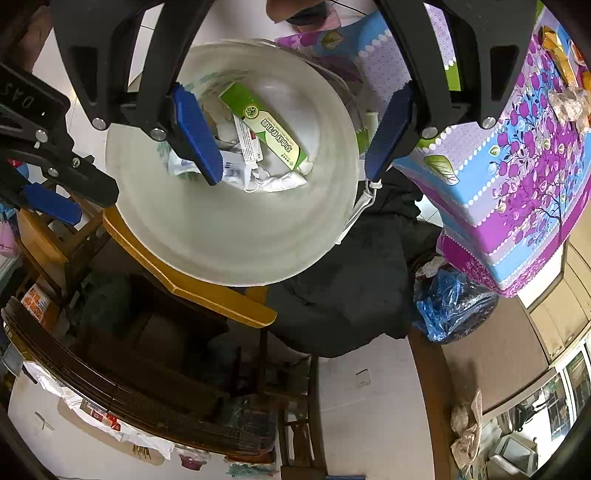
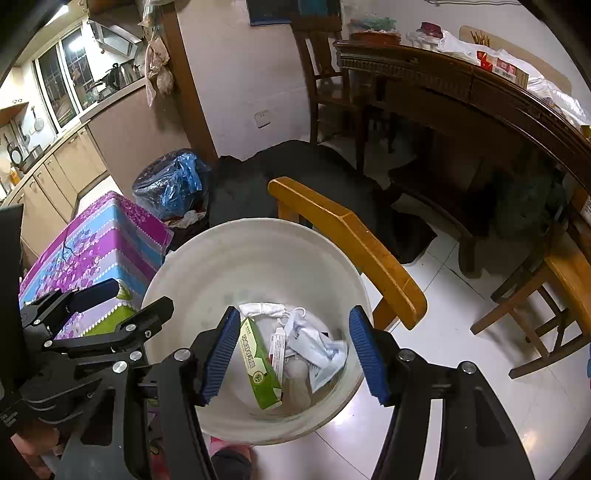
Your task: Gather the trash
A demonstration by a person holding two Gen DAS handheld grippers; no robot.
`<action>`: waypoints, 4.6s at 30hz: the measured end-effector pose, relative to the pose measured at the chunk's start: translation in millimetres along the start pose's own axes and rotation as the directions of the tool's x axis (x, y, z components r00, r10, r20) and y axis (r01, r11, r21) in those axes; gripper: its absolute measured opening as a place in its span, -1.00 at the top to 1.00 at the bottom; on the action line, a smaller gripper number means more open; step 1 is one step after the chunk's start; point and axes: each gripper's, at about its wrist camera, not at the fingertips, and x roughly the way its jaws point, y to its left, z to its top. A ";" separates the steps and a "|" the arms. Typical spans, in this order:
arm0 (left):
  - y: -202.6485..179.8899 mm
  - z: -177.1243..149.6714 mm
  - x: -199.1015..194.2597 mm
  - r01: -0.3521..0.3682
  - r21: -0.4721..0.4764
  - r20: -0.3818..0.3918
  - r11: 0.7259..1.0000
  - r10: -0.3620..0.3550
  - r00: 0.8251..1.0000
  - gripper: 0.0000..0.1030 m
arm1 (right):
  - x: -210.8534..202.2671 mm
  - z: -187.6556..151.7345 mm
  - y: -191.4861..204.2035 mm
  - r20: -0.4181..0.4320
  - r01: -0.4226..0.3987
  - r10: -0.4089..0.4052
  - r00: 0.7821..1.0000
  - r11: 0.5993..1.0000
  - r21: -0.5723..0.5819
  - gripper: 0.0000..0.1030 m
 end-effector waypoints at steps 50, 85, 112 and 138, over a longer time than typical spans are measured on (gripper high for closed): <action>194.2 -124.9 -113.9 -0.118 -0.159 0.184 0.980 0.147 0.972 -0.47 | -80.1 -88.7 118.1 0.241 -0.272 0.337 0.910 0.925 -0.266 -0.44; 477.8 -304.1 -186.4 0.158 -0.329 0.210 0.931 -0.092 0.973 -0.47 | -16.6 -156.2 453.4 -0.221 -0.601 0.581 0.784 0.618 -0.507 -0.44; 460.4 -268.0 -124.6 -0.050 -0.274 0.046 0.961 0.065 0.997 0.56 | 67.0 -144.3 560.5 -0.415 -0.579 0.406 0.814 0.619 -0.531 0.45; 335.8 -247.7 -234.0 -0.238 -0.500 0.314 0.832 0.431 0.846 0.83 | -97.0 -142.0 437.8 0.235 -0.292 0.453 0.860 0.814 -0.502 0.61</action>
